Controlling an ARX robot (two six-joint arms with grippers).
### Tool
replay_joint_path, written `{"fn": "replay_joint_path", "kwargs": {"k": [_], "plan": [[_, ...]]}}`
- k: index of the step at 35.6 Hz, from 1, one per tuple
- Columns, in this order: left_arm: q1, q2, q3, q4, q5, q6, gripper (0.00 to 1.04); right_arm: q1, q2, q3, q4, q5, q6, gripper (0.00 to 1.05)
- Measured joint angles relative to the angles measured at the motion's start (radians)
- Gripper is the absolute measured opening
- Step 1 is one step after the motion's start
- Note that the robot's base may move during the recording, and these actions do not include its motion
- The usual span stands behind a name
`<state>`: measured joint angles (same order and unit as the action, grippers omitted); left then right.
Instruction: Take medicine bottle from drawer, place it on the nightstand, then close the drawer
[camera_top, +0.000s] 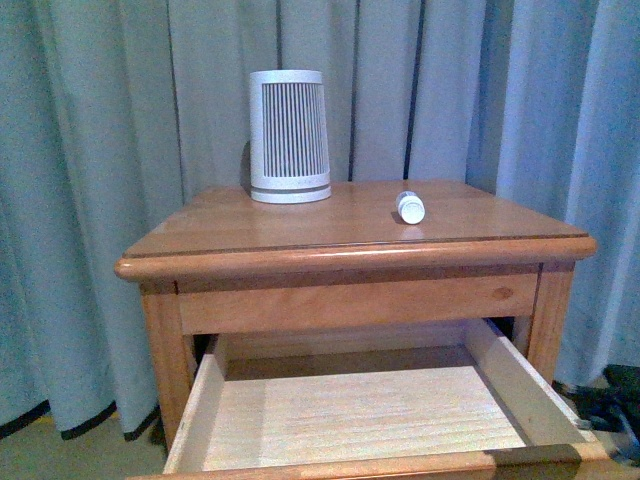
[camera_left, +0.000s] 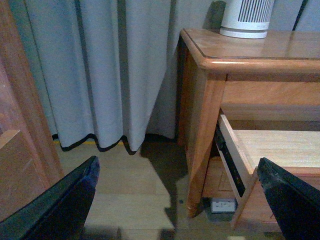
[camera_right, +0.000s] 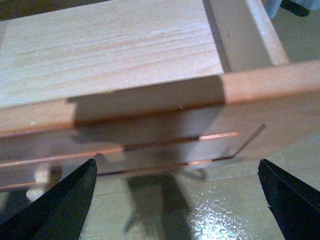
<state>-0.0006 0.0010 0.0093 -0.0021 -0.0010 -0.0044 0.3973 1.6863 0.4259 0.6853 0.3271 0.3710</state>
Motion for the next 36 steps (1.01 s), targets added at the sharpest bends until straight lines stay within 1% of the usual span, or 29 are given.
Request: {"fn": "replay_joint_path", "kwargs": {"k": [7, 12, 17, 24, 29, 36], "plan": [[0.0, 0.0, 0.0, 0.0, 0.0, 0.0, 0.98, -0.04, 0.155, 0.135, 0.028, -0.035, -0.055, 0.98], [0.0, 0.0, 0.0, 0.0, 0.0, 0.0, 0.98, -0.086, 0.265, 0.287, 0.047, -0.037, -0.106, 0.98], [0.0, 0.0, 0.0, 0.0, 0.0, 0.0, 0.98, -0.116, 0.339, 0.426, 0.031, -0.04, -0.141, 0.98], [0.0, 0.0, 0.0, 0.0, 0.0, 0.0, 0.98, -0.135, 0.43, 0.614, -0.012, -0.045, -0.203, 0.98], [0.0, 0.0, 0.0, 0.0, 0.0, 0.0, 0.98, -0.145, 0.463, 0.666, -0.031, -0.047, -0.221, 0.98], [0.0, 0.0, 0.0, 0.0, 0.0, 0.0, 0.98, -0.153, 0.48, 0.678, -0.053, -0.043, -0.227, 0.98]]}}
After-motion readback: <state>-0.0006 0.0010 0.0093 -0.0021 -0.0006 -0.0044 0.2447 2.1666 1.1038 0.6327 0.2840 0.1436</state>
